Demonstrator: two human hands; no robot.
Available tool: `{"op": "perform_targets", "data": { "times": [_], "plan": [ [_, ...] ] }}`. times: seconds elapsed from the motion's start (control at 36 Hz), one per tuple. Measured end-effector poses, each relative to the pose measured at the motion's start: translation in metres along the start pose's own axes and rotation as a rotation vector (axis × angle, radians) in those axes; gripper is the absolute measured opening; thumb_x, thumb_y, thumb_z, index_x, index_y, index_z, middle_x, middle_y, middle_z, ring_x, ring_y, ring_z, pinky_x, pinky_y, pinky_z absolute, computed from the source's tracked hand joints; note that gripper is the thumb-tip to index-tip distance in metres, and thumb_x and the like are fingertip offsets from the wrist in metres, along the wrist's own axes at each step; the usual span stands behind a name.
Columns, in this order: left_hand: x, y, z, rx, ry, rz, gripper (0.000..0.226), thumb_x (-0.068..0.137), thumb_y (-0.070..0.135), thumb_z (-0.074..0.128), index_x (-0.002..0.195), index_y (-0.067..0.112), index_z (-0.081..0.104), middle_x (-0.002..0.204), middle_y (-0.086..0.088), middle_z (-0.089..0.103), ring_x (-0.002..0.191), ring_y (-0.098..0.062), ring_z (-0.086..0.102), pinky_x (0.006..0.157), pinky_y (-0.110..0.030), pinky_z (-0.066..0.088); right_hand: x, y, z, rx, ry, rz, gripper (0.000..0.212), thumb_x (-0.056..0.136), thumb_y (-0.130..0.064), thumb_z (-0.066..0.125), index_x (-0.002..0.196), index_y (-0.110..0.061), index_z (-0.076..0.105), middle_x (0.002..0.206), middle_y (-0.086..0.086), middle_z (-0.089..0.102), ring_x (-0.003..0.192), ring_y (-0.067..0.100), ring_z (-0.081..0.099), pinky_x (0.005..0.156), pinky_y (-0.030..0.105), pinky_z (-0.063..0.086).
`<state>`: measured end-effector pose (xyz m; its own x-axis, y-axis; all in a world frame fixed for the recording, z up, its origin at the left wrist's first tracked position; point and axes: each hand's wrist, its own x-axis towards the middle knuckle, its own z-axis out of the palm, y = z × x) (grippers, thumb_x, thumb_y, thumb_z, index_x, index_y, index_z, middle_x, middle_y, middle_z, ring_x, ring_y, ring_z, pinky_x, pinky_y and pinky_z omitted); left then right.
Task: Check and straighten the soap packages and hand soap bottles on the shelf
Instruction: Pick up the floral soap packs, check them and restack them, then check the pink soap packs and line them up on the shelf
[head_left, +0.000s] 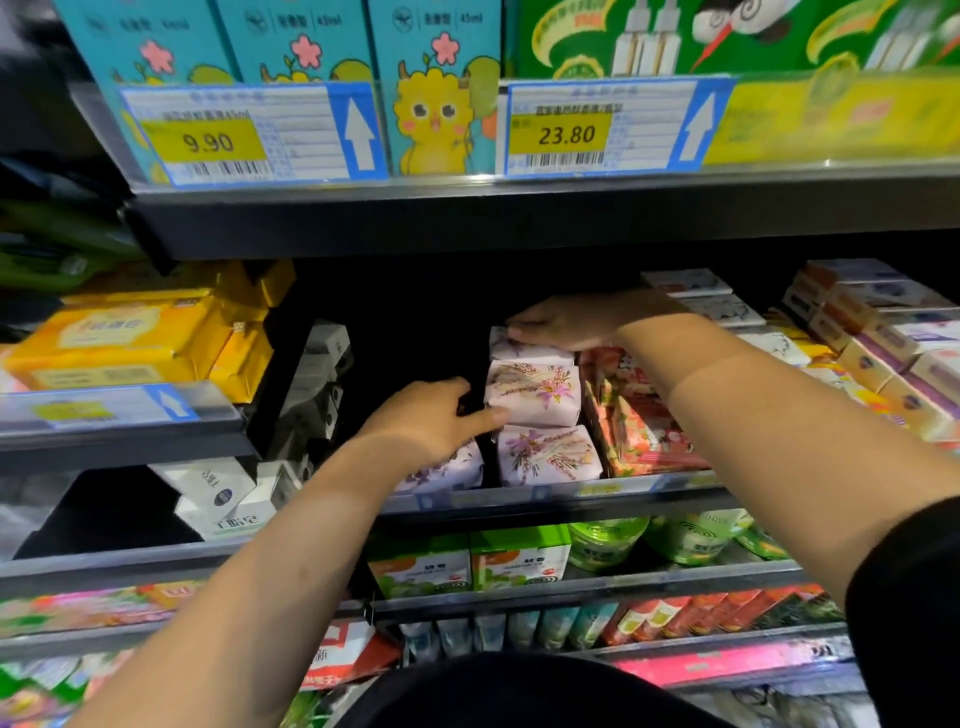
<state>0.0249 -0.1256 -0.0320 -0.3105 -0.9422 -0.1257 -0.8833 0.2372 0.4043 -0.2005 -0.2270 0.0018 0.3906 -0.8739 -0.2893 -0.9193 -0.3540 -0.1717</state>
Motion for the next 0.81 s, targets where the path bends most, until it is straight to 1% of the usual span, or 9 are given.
{"op": "perform_targets", "data": {
  "times": [0.11,0.19,0.25,0.36,0.42,0.5,0.64,0.72,0.81],
  "plan": [
    [-0.02,-0.018,-0.005,0.012,-0.02,0.0,0.06,0.088,0.054,0.065,0.138,0.022,0.054,0.136,0.001,0.06,0.108,-0.015,0.061,0.078,-0.022,0.042,-0.025,-0.004,-0.004,0.148,0.019,-0.03,0.069,0.091,-0.068,0.044,0.15,-0.032,0.04,0.157,-0.005,0.037,0.143,0.019,0.033,0.117,0.029,0.022],
    [-0.032,-0.028,-0.009,0.074,-0.095,-0.026,0.07,0.083,0.054,0.071,0.143,0.024,0.049,0.14,0.002,0.055,0.118,-0.015,0.056,0.084,-0.021,0.042,-0.039,0.006,0.009,0.244,-0.106,0.064,0.09,0.075,-0.083,0.059,0.151,-0.039,0.038,0.159,-0.006,0.033,0.145,0.021,0.031,0.119,0.04,0.023],
    [-0.037,-0.027,-0.012,0.055,-0.141,-0.042,0.078,0.083,0.052,0.073,0.148,0.022,0.042,0.148,0.002,0.047,0.128,-0.017,0.05,0.093,-0.023,0.041,-0.048,0.008,0.015,0.315,-0.164,0.09,0.094,0.071,-0.079,0.065,0.151,-0.039,0.036,0.155,-0.003,0.038,0.142,0.024,0.035,0.118,0.047,0.026],
    [-0.037,-0.019,-0.013,0.078,-0.09,-0.053,0.075,0.08,0.045,0.078,0.143,0.017,0.049,0.141,0.0,0.051,0.123,-0.015,0.05,0.084,-0.017,0.036,-0.067,0.002,0.022,0.241,0.021,0.049,0.072,0.08,-0.077,0.058,0.144,-0.047,0.044,0.139,-0.009,0.051,0.124,0.02,0.05,0.107,0.041,0.04],
    [-0.036,-0.018,-0.014,0.053,-0.032,-0.015,0.063,0.074,0.041,0.084,0.127,0.016,0.062,0.123,0.001,0.059,0.107,-0.012,0.053,0.075,-0.019,0.036,-0.072,0.002,0.028,0.172,0.063,-0.044,0.065,0.082,-0.081,0.048,0.142,-0.058,0.038,0.154,-0.011,0.042,0.135,0.019,0.044,0.112,0.038,0.038],
    [-0.039,-0.017,-0.018,0.102,0.062,0.067,0.039,0.072,0.04,0.081,0.1,0.016,0.068,0.097,0.001,0.064,0.097,-0.02,0.057,0.07,-0.028,0.038,-0.086,0.004,0.028,0.14,0.133,-0.078,0.054,0.092,-0.063,0.052,0.139,-0.071,0.026,0.16,-0.021,0.028,0.144,0.019,0.036,0.117,0.037,0.034],
    [-0.055,-0.002,-0.025,-0.015,0.199,0.084,0.071,0.057,0.066,0.064,0.113,0.022,0.065,0.104,0.004,0.068,0.097,-0.019,0.063,0.077,-0.027,0.046,-0.124,0.006,0.017,0.05,0.159,0.095,0.048,0.094,-0.054,0.058,0.139,-0.037,0.054,0.142,-0.001,0.057,0.127,0.026,0.054,0.101,0.033,0.045],
    [-0.06,0.015,-0.017,-0.097,0.162,0.097,0.074,0.059,0.053,0.086,0.12,0.024,0.055,0.107,0.009,0.065,0.096,-0.012,0.064,0.078,-0.025,0.049,-0.142,0.009,0.018,-0.005,0.106,0.102,0.045,0.09,-0.055,0.062,0.127,-0.029,0.063,0.126,-0.001,0.061,0.118,0.026,0.058,0.094,0.034,0.049],
    [-0.056,0.039,-0.001,-0.075,0.146,0.152,0.066,0.066,0.052,0.083,0.118,0.026,0.052,0.107,0.008,0.061,0.098,-0.011,0.061,0.077,-0.025,0.048,-0.16,0.01,0.024,-0.111,0.112,0.092,0.056,0.088,-0.06,0.061,0.133,-0.027,0.059,0.135,0.001,0.056,0.127,0.026,0.05,0.104,0.035,0.043]
  ]
}}
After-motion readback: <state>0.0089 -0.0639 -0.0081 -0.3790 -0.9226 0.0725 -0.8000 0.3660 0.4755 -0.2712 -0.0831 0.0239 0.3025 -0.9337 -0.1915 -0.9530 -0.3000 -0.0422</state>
